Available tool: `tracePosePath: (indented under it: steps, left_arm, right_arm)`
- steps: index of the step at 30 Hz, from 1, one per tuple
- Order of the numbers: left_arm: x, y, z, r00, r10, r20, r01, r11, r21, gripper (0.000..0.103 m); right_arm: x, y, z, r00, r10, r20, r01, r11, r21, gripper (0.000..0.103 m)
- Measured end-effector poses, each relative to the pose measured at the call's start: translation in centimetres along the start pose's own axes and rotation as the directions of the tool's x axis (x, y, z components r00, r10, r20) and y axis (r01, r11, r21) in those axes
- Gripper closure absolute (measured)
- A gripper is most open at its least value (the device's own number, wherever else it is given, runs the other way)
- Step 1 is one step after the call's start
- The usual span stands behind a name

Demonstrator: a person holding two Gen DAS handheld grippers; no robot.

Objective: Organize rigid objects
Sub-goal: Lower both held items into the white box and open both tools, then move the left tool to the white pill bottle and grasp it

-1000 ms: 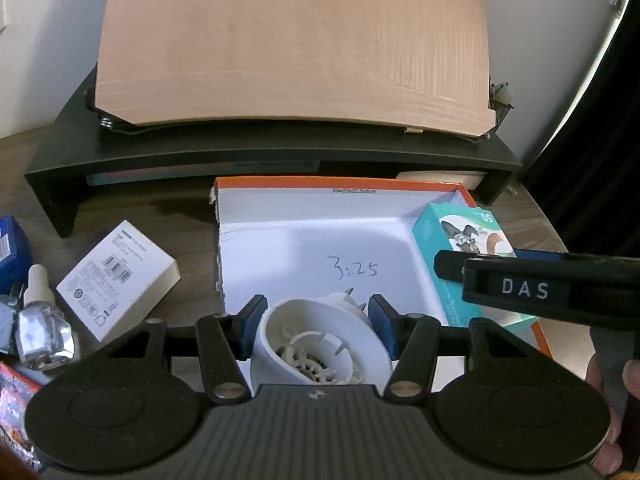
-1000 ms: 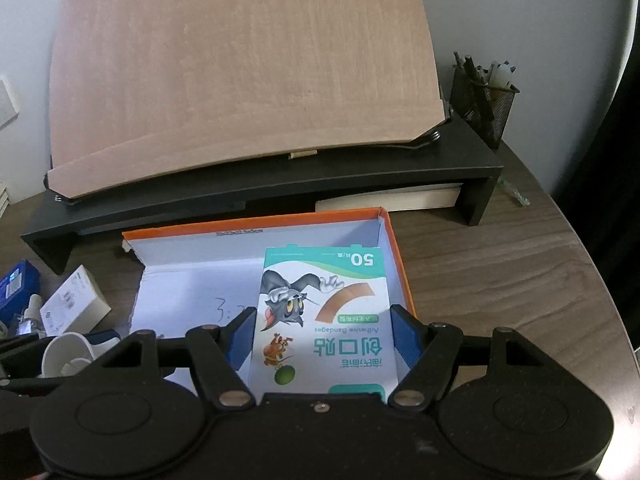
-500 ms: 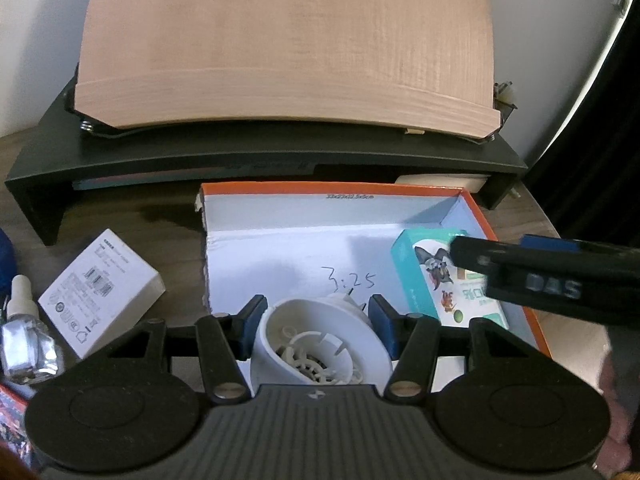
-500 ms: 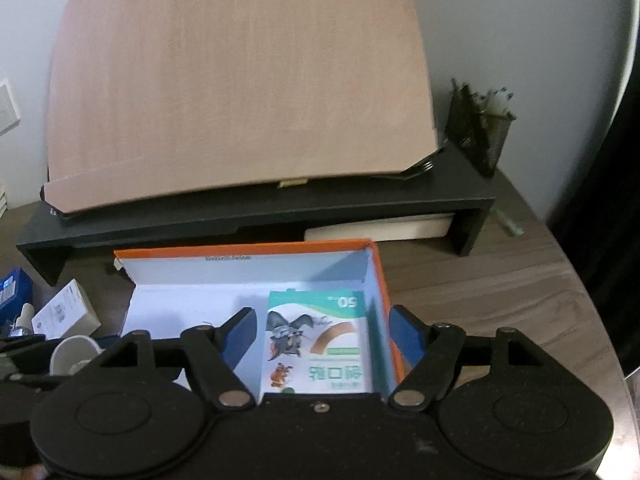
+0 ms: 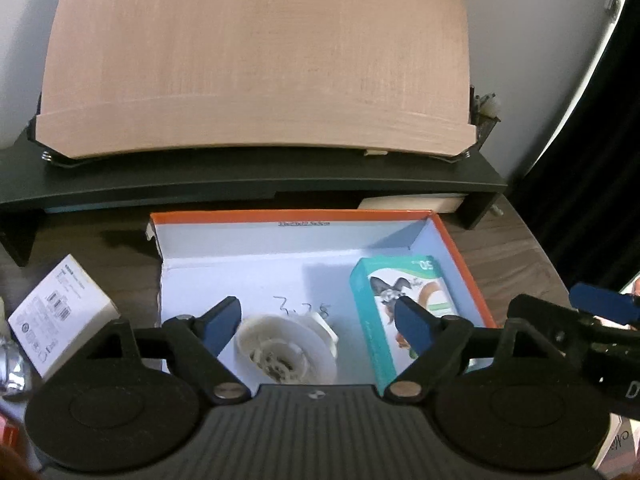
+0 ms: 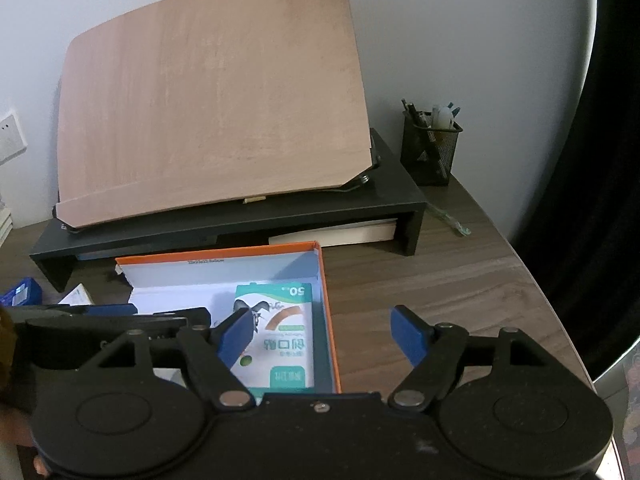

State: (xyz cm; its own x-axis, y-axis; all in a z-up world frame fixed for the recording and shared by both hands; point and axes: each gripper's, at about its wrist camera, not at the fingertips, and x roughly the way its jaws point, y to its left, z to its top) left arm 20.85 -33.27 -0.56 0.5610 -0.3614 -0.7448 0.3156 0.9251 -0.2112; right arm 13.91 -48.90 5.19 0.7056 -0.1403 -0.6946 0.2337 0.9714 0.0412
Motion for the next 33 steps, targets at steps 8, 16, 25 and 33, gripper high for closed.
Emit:
tracePosePath:
  steps: [8, 16, 25, 33]
  left_arm:
    - [-2.7, -0.3, -1.0, 0.995, 0.095, 0.018, -0.094, 0.994, -0.063, 0.007]
    - [-5.3, 0.3, -2.6, 0.986, 0.165, 0.033, -0.160, 0.980, -0.116, 0.004]
    - [-8.0, 2.1, -4.4, 0.983, 0.179, 0.050, -0.170, 0.974, -0.152, 0.004]
    - [-11.3, 6.1, -6.4, 0.974, 0.222, 0.056, -0.207, 0.959, -0.195, 0.004]
  right_arm:
    - [-0.8, -0.2, -0.8, 0.997, 0.079, 0.004, -0.079, 0.996, -0.028, 0.012]
    - [-1.1, 0.7, -1.7, 0.990, 0.138, -0.019, -0.139, 0.988, -0.066, 0.012]
    - [-2.5, 3.1, -2.8, 0.986, 0.166, -0.036, -0.168, 0.982, -0.090, 0.012]
    - [-3.5, 7.8, -3.6, 0.972, 0.225, -0.065, -0.231, 0.965, -0.121, 0.012]
